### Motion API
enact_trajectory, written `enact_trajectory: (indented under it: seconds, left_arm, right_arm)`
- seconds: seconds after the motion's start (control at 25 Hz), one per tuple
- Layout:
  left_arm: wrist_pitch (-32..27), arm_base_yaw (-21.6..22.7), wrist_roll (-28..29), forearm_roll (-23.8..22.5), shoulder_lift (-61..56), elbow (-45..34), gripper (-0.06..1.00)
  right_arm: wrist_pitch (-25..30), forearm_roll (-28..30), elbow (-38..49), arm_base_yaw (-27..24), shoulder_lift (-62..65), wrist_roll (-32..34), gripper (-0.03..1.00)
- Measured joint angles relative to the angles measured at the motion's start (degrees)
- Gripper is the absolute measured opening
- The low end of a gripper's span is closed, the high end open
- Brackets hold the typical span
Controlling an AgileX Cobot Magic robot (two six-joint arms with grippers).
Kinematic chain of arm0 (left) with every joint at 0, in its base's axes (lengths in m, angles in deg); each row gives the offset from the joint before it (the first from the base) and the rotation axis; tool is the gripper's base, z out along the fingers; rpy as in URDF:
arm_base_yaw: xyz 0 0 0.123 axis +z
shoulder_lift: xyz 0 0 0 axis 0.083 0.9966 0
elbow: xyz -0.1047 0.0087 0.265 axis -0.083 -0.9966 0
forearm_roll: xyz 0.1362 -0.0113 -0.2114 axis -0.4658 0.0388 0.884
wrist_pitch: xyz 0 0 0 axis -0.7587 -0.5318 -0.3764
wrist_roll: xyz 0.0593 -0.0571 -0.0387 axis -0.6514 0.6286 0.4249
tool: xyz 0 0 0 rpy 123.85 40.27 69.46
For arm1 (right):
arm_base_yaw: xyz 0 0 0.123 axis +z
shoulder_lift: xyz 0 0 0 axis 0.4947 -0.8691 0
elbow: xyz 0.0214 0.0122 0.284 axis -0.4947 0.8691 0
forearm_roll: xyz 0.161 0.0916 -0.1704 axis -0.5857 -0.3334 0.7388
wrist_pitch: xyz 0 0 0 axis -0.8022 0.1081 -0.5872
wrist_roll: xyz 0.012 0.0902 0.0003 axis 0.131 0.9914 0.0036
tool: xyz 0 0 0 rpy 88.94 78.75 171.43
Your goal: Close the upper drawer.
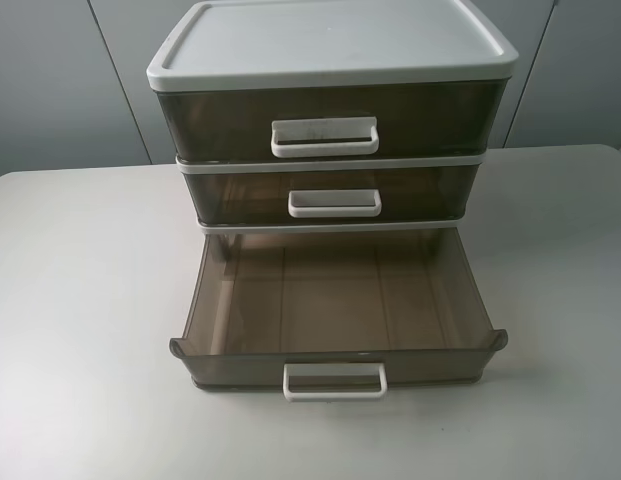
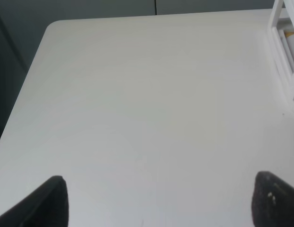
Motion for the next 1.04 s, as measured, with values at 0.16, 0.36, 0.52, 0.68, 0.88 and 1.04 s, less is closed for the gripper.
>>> enact_trajectory:
  seconds: [0.16,0.36,0.52,0.68,0.88,1.04]
  left_arm:
    - [0.0,0.0,0.0,0.0,0.0,0.0,0.74]
    - [0.0,0.0,0.0,0.0,0.0,0.0,0.74]
    - [0.0,0.0,0.0,0.0,0.0,0.0,0.74]
    - [0.0,0.0,0.0,0.0,0.0,0.0,0.74]
    - [0.0,0.0,0.0,0.0,0.0,0.0,0.74]
    - [0.0,0.0,0.0,0.0,0.0,0.0,0.74]
  right_arm:
    - [0.0,0.0,0.0,0.0,0.0,0.0,0.70]
    - [0.0,0.0,0.0,0.0,0.0,0.1,0.70]
    - [0.0,0.1,0.0,0.0,0.0,0.3,0.70]
    - [0.0,0.3,0.0,0.0,0.0,0.4,0.70]
    - [0.0,0.4,0.0,0.0,0.0,0.6,0.70]
    - [0.0,0.4,0.0,0.0,0.0,0.7,0.70]
